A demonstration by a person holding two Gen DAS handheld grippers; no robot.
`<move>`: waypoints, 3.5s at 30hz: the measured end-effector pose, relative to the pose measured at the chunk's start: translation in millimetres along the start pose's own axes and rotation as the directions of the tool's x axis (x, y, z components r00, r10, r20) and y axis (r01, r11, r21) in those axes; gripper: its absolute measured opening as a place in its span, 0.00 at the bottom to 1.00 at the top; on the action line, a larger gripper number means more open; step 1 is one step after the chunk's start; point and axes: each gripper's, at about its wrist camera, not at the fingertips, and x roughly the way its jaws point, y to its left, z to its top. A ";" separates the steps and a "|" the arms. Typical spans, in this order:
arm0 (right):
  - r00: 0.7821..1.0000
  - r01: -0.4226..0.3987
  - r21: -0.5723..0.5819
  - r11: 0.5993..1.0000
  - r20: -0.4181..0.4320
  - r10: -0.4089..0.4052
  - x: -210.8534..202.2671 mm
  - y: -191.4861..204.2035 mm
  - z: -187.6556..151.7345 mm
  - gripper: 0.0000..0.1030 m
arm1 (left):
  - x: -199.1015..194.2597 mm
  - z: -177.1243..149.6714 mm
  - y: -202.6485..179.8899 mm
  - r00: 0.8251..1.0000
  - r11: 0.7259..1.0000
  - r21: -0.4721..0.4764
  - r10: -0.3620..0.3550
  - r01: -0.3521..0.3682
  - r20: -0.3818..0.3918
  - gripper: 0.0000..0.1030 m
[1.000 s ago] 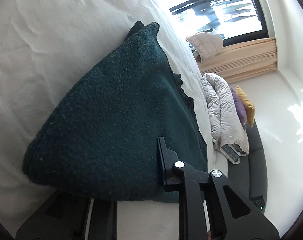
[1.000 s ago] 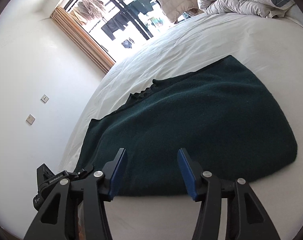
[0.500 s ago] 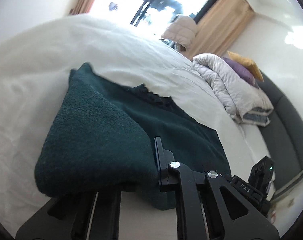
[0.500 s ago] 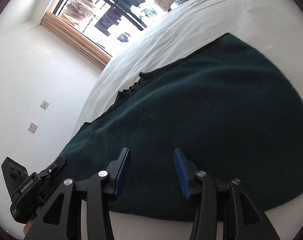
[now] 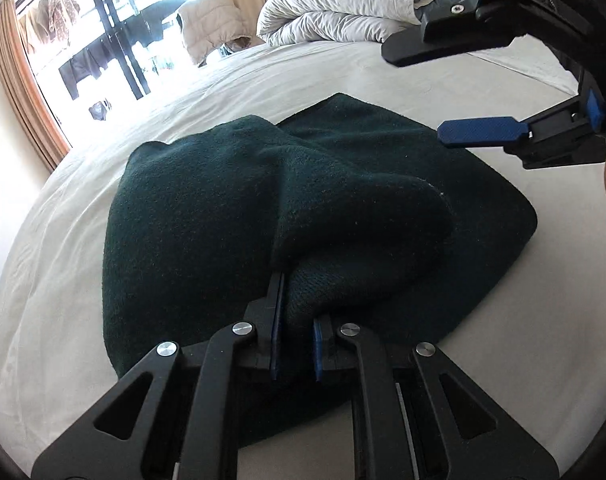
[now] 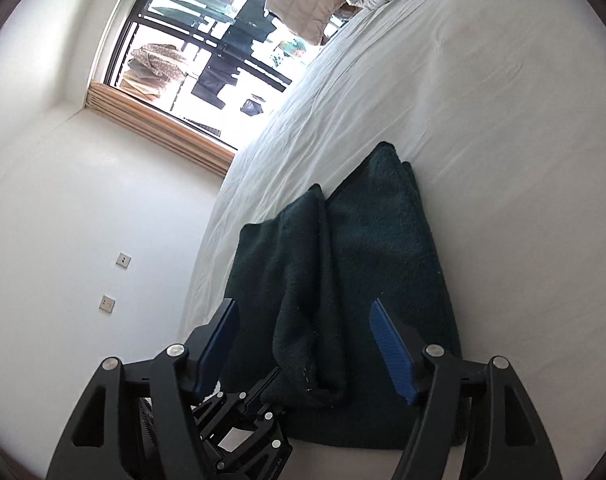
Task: Fold small clothes
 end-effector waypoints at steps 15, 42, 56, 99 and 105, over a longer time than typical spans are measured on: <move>0.982 -0.004 0.110 0.994 -0.189 0.025 79.9 1.1 33.9 0.70 | -13.0 -31.8 59.3 0.968 0.932 -0.275 -0.198 0.235 0.156 0.10; 0.983 0.168 -0.234 0.958 -0.034 -0.181 57.7 14.8 53.1 0.14 | -21.8 0.8 7.6 0.968 0.968 -0.129 -0.193 0.215 0.162 0.10; 0.978 0.200 -0.155 0.967 -0.019 -0.206 38.6 -31.4 49.9 0.14 | 2.6 9.0 -33.1 0.971 0.974 -0.031 -0.220 0.223 0.090 0.10; 0.986 0.169 -0.258 0.951 0.032 -0.166 -45.7 8.4 -36.4 0.40 | 21.9 -26.8 88.1 0.978 0.938 -0.292 -0.207 0.188 -0.036 0.11; 0.980 0.185 -0.269 0.945 -0.020 -0.197 -28.7 -10.9 -51.1 0.42 | 20.6 -31.4 88.3 0.977 0.944 -0.266 -0.211 0.196 -0.028 0.11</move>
